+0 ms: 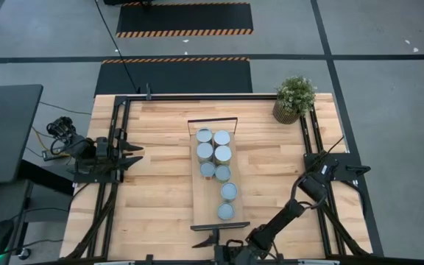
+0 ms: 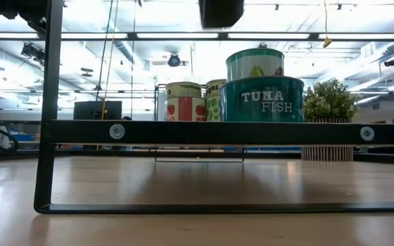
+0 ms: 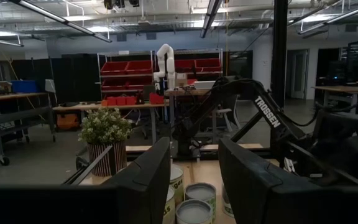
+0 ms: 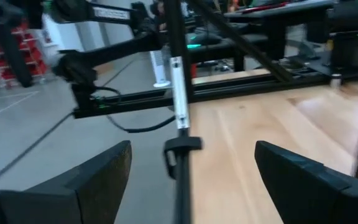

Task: Pick and place cans onto a shelf
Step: Put the canned tuna on the shelf

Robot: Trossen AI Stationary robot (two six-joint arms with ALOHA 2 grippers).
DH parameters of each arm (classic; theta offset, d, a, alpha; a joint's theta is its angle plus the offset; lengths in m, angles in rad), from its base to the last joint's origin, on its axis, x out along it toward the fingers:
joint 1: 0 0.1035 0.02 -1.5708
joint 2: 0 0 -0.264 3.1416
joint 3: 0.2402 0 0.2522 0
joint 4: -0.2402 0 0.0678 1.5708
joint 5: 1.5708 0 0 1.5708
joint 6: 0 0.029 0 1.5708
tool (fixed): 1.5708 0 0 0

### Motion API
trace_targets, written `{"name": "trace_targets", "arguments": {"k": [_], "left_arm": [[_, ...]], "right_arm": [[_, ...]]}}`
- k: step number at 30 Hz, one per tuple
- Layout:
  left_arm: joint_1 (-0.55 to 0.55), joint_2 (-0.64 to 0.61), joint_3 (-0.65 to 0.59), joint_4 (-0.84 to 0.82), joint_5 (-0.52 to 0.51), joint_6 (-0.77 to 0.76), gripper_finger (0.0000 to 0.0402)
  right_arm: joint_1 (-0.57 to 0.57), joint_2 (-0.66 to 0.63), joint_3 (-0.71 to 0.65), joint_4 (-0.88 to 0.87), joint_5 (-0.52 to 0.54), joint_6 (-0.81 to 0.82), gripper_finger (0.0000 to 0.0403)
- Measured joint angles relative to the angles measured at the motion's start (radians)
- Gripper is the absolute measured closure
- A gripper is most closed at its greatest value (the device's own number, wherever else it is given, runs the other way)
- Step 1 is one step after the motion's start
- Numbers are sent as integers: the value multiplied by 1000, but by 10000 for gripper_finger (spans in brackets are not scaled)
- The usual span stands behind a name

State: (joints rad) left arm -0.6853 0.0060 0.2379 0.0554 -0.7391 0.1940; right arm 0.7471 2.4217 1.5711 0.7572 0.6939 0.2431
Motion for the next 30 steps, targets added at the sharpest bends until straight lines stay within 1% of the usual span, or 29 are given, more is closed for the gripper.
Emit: {"name": "trace_targets", "arguments": {"k": [3,6,10,13,15,18,21,23,26,30], "left_arm": [[0,0,0,0,0,0,260],[0,0,0,-1,0,0,260],[0,0,0,0,0,0,260],[0,0,0,-3,0,0,260],[0,0,0,-2,0,0,260],[0,0,0,-2,0,0,260],[0,0,0,-3,0,0,260],[0,0,0,-3,0,0,260],[0,0,0,-4,0,0,260],[0,0,0,-4,0,0,260]], "right_arm": [[11,9,4,11,-9,41,54],[26,82,97,22,-6,40,54],[38,182,270,-103,-9,13,54],[38,208,370,-192,-9,5,54],[41,210,401,-225,3,-7,54],[48,210,402,-248,64,-10,54],[51,209,377,-238,76,1,54],[51,208,344,-227,106,22,54],[49,210,291,-168,134,27,54],[38,209,235,-51,121,33,54]]}}
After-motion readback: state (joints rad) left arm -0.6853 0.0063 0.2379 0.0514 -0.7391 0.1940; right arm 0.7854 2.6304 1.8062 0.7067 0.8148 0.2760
